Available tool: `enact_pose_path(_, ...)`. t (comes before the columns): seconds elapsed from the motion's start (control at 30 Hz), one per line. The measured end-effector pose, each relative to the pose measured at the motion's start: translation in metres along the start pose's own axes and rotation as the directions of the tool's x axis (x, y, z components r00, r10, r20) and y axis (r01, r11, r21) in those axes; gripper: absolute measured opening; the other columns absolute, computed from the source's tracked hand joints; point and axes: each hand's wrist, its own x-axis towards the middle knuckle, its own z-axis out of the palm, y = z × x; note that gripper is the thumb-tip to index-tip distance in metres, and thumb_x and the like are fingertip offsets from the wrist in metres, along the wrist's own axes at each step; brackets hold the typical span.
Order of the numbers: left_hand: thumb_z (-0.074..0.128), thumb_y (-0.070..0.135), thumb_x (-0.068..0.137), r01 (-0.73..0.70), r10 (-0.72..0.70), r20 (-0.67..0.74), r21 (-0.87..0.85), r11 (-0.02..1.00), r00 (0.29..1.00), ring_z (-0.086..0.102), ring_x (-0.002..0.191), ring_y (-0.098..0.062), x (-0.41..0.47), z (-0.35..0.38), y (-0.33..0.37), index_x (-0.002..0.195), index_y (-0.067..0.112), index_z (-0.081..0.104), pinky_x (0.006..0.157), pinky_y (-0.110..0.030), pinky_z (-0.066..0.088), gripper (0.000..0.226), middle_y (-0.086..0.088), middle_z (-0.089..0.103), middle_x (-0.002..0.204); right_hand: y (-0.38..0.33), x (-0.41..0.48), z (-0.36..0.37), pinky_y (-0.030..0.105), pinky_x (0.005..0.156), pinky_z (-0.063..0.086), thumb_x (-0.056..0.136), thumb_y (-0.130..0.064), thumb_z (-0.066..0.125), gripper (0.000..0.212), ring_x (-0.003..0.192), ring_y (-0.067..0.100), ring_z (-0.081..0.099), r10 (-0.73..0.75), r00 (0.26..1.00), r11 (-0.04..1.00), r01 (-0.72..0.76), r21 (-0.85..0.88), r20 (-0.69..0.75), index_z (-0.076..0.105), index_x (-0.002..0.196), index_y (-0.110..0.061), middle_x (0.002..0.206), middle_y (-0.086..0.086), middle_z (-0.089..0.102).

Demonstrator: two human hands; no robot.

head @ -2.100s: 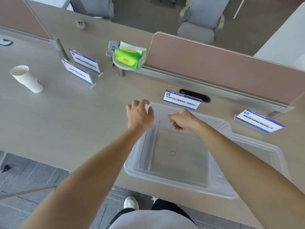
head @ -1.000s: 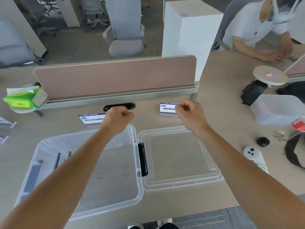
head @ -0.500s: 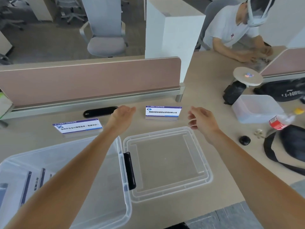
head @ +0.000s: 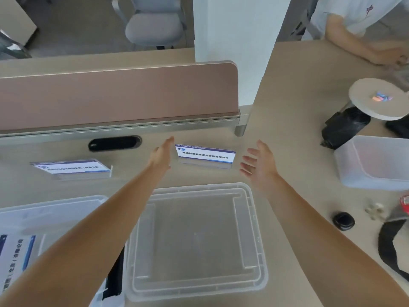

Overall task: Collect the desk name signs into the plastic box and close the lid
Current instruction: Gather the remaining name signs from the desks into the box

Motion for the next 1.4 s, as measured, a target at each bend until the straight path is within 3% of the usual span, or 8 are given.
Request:
enact_pose_path(0.13, 0.051, 0.070, 0.060, 0.109, -0.115, -0.048, -0.123, 0.986, 0.992, 0.054, 0.110, -0.027, 0.031, 0.023, -0.011, 0.133, 0.018, 0.053, 0.086, -0.036, 0.044, 0.090, -0.003, 0.055, 0.129, 0.004, 0.042, -0.009, 0.044, 0.107, 0.039, 0.092, -0.059, 0.045, 0.059, 0.131, 0.033, 0.045, 0.111, 0.994, 0.988, -0.112, 0.103, 0.017, 0.057, 0.129, -0.016, 0.139, 0.012, 0.051)
enact_pose_path(0.3, 0.047, 0.068, 0.067, 0.116, -0.126, -0.107, -0.095, 0.989, 0.986, 0.052, 0.109, -0.024, 0.049, 0.046, -0.020, 0.117, 0.018, 0.058, 0.105, -0.040, 0.037, 0.072, -0.005, 0.055, 0.131, 0.012, 0.076, -0.002, 0.044, 0.114, 0.028, 0.093, -0.062, 0.039, 0.065, 0.144, 0.027, 0.032, 0.209, 0.977, 0.977, -0.210, 0.027, 0.046, 0.047, 0.144, -0.023, 0.155, 0.004, 0.037)
enact_pose_path(0.43, 0.043, 0.072, 0.078, 0.133, -0.144, -0.100, -0.111, 0.985, 0.985, 0.042, 0.137, -0.025, 0.061, 0.064, -0.029, 0.137, 0.025, 0.051, 0.112, -0.043, 0.026, 0.077, -0.008, 0.047, 0.147, 0.017, 0.093, 0.016, 0.034, 0.106, 0.030, 0.096, -0.058, 0.040, 0.055, 0.133, 0.016, 0.045, 0.149, 0.987, 0.989, -0.150, 0.005, 0.058, 0.054, 0.136, -0.023, 0.145, -0.003, 0.050)
enact_pose_path(0.7, 0.021, 0.085, 0.074, 0.074, -0.087, -0.074, -0.167, 0.983, 0.993, 0.016, 0.149, -0.021, 0.070, 0.095, -0.038, 0.151, 0.044, 0.019, 0.119, -0.045, 0.011, 0.088, 0.007, 0.016, 0.163, 0.035, 0.108, 0.046, 0.034, 0.116, 0.028, 0.103, -0.047, 0.034, 0.053, 0.136, 0.018, 0.043, 0.002, 1.000, 0.995, -0.005, -0.097, -0.031, 0.053, 0.142, -0.016, 0.149, -0.001, 0.049)
enact_pose_path(1.03, 0.053, 0.065, 0.084, -0.018, -0.017, -0.118, -0.295, 0.955, 0.993, 0.037, 0.126, -0.020, 0.050, 0.078, -0.029, 0.141, 0.022, 0.036, 0.103, -0.038, 0.027, 0.074, -0.001, 0.039, 0.141, 0.025, 0.078, 0.055, 0.029, 0.099, 0.028, 0.101, -0.033, 0.042, 0.037, 0.124, 0.015, 0.044, -0.069, 0.997, 0.994, 0.065, -0.083, -0.046, 0.070, 0.121, -0.023, 0.124, -0.005, 0.053)
enact_pose_path(1.2, 0.063, 0.061, 0.080, -0.021, 0.007, -0.034, -0.437, 0.899, 0.999, 0.046, 0.104, -0.025, 0.020, 0.066, -0.016, 0.097, 0.034, 0.046, 0.105, -0.058, 0.037, 0.036, 0.010, 0.045, 0.096, 0.013, 0.044, 0.059, 0.034, 0.111, 0.031, 0.097, -0.034, 0.047, 0.033, 0.132, 0.020, 0.044, -0.091, 0.995, 0.994, 0.089, -0.063, -0.036, 0.073, 0.116, -0.025, 0.115, -0.009, 0.050)
enact_pose_path(1.3, 0.068, 0.062, 0.074, -0.087, 0.090, -0.015, -0.468, 0.879, 0.996, 0.051, 0.113, -0.028, -0.005, 0.057, -0.007, 0.119, 0.036, 0.039, 0.094, -0.054, 0.050, 0.060, 0.004, 0.036, 0.136, 0.012, 0.020, 0.060, 0.042, 0.112, 0.035, 0.098, -0.037, 0.045, 0.030, 0.127, 0.019, 0.046, -0.099, 0.995, 0.993, 0.100, -0.064, 0.015, 0.074, 0.104, -0.030, 0.117, -0.006, 0.050)
enact_pose_path(1.4, 0.070, 0.068, 0.061, -0.185, 0.177, -0.062, -0.463, 0.867, 0.982, 0.050, 0.114, -0.027, -0.026, 0.046, 0.005, 0.135, 0.032, 0.036, 0.085, -0.048, 0.053, 0.090, 0.003, 0.027, 0.144, 0.015, -0.008, 0.061, 0.049, 0.105, 0.039, 0.098, -0.039, 0.043, 0.032, 0.119, 0.019, 0.049, -0.098, 0.992, 0.992, 0.103, -0.071, 0.080, 0.075, 0.095, -0.035, 0.126, -0.003, 0.053)
